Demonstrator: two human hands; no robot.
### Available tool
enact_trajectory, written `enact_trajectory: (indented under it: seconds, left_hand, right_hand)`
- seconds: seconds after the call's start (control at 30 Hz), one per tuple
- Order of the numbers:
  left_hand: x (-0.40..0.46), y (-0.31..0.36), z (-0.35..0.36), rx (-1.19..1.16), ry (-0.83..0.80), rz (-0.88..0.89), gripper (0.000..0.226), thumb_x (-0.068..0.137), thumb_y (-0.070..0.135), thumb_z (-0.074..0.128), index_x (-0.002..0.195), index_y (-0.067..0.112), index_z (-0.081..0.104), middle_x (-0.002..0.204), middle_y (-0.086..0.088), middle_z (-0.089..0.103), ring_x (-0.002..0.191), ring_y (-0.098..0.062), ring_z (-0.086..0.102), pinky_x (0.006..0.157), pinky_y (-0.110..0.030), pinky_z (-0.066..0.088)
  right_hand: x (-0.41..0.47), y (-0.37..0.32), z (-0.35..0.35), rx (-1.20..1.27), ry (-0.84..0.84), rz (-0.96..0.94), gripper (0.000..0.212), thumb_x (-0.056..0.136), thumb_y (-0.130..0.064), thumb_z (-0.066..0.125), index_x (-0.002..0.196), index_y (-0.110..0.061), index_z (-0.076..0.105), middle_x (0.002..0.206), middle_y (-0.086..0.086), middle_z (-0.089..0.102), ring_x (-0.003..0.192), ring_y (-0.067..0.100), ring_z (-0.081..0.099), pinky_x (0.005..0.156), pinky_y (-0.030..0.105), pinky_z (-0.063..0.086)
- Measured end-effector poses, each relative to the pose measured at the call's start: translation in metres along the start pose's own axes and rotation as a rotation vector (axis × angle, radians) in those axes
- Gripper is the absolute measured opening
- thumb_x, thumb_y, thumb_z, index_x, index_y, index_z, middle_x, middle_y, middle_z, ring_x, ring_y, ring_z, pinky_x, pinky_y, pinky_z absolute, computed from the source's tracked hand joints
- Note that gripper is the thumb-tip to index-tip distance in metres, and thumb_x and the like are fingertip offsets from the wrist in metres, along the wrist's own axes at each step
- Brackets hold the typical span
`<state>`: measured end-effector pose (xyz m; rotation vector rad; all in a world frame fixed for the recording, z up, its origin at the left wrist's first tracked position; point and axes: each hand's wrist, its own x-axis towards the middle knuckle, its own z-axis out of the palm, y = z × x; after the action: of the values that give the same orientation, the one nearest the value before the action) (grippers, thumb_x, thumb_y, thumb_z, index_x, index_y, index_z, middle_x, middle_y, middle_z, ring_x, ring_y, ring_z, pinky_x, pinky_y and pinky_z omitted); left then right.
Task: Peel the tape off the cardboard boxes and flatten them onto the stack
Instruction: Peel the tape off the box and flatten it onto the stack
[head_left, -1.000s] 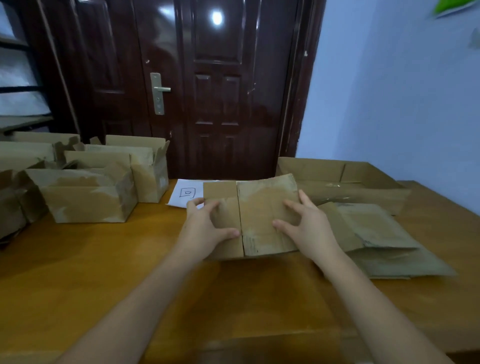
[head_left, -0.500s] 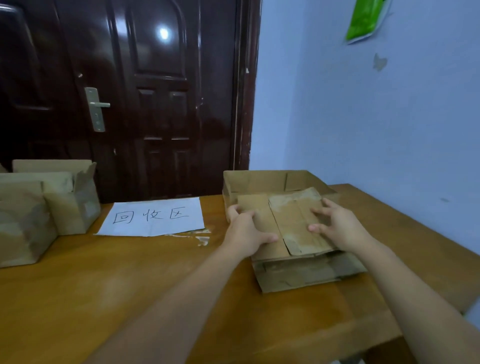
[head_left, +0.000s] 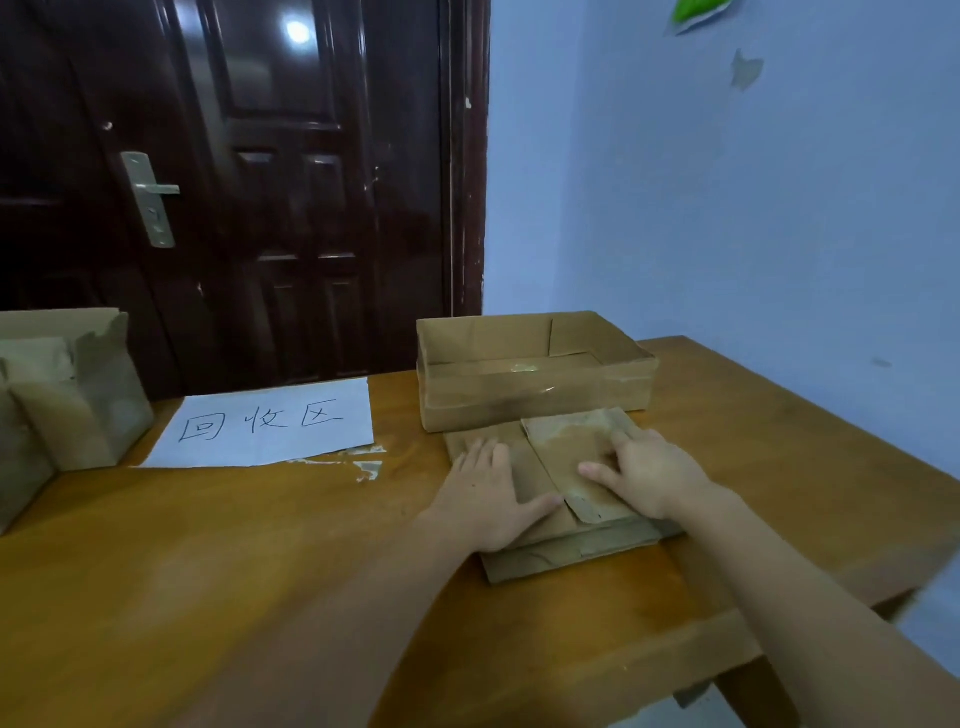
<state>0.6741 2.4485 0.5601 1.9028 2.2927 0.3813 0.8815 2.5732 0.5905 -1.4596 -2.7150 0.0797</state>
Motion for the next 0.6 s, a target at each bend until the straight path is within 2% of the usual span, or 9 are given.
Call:
enact_trajectory:
  seconds: [0.03, 0.1, 0.17, 0.23, 0.33, 0.43, 0.5, 0.6]
  left_hand:
    - [0.001, -0.001, 0.002, -0.025, -0.019, -0.007, 0.115, 0.083, 0.093, 0.029, 0.161, 0.01, 0.018, 0.172, -0.01, 0.01, 0.159, -0.025, 0.006, 0.128, -0.044, 0.01]
    - [0.001, -0.004, 0.008, -0.022, -0.017, -0.002, 0.116, 0.08, 0.096, 0.024, 0.163, 0.015, 0.015, 0.173, -0.008, 0.006, 0.159, -0.024, 0.002, 0.129, -0.044, 0.007]
    - [0.001, -0.005, 0.013, -0.002, -0.004, 0.003, 0.115, 0.078, 0.099, 0.018, 0.164, 0.022, 0.013, 0.173, -0.005, 0.004, 0.159, -0.023, 0.0, 0.128, -0.044, 0.004]
    - [0.002, -0.005, 0.014, 0.005, 0.002, 0.007, 0.115, 0.076, 0.1, 0.015, 0.164, 0.027, 0.012, 0.173, -0.004, 0.003, 0.159, -0.022, -0.001, 0.127, -0.043, 0.002]
    - [0.003, -0.006, 0.014, 0.007, 0.002, 0.019, 0.114, 0.077, 0.099, 0.015, 0.165, 0.026, 0.013, 0.173, -0.005, 0.003, 0.159, -0.023, -0.001, 0.127, -0.043, 0.002]
    - [0.001, -0.005, 0.012, 0.01, -0.011, 0.019, 0.111, 0.081, 0.096, 0.015, 0.165, 0.024, 0.012, 0.173, -0.006, 0.001, 0.159, -0.023, -0.003, 0.128, -0.044, 0.001]
    - [-0.001, -0.006, 0.008, 0.014, -0.035, 0.023, 0.106, 0.085, 0.093, 0.017, 0.166, 0.025, 0.009, 0.173, -0.005, -0.001, 0.159, -0.022, -0.004, 0.128, -0.044, 0.001]
    - [-0.009, -0.019, -0.007, 0.073, -0.054, 0.074, 0.093, 0.094, 0.084, 0.02, 0.166, 0.026, 0.011, 0.173, -0.002, 0.005, 0.159, -0.02, 0.002, 0.126, -0.043, 0.001]
  right_hand:
    - [0.002, -0.004, 0.003, -0.027, 0.003, -0.002, 0.079, 0.093, -0.079, 0.027, 0.141, -0.019, 0.047, 0.144, 0.01, 0.047, 0.127, 0.028, 0.044, 0.099, 0.043, 0.047]
    - [0.001, -0.008, 0.012, 0.021, -0.026, -0.003, 0.072, 0.095, -0.076, 0.021, 0.151, -0.032, 0.036, 0.152, 0.009, 0.033, 0.136, 0.03, 0.031, 0.108, 0.046, 0.04]
    - [-0.002, -0.006, 0.02, 0.101, -0.057, 0.002, 0.064, 0.097, -0.073, 0.015, 0.155, -0.046, 0.025, 0.161, 0.001, 0.02, 0.141, 0.031, 0.019, 0.116, 0.048, 0.029]
    - [-0.001, -0.004, 0.024, 0.116, -0.064, 0.017, 0.066, 0.095, -0.076, 0.011, 0.155, -0.051, 0.021, 0.165, -0.006, 0.014, 0.141, 0.032, 0.016, 0.117, 0.051, 0.026]
    - [-0.001, -0.01, 0.026, 0.073, -0.058, 0.043, 0.088, 0.078, -0.094, 0.002, 0.154, -0.052, 0.017, 0.167, -0.01, 0.01, 0.144, 0.033, 0.015, 0.116, 0.056, 0.023]
    - [-0.004, -0.019, 0.023, 0.04, -0.056, 0.062, 0.105, 0.066, -0.101, -0.004, 0.156, -0.051, 0.015, 0.168, -0.008, 0.008, 0.149, 0.035, 0.014, 0.119, 0.061, 0.016]
    - [-0.007, -0.023, 0.018, 0.044, -0.083, 0.07, 0.105, 0.067, -0.1, -0.003, 0.157, -0.049, 0.015, 0.169, -0.006, 0.006, 0.151, 0.036, 0.012, 0.12, 0.063, 0.011]
    - [-0.008, -0.031, 0.005, 0.026, -0.178, 0.1, 0.091, 0.08, -0.092, 0.009, 0.159, -0.046, 0.012, 0.17, -0.004, 0.001, 0.154, 0.036, 0.008, 0.12, 0.064, 0.009]
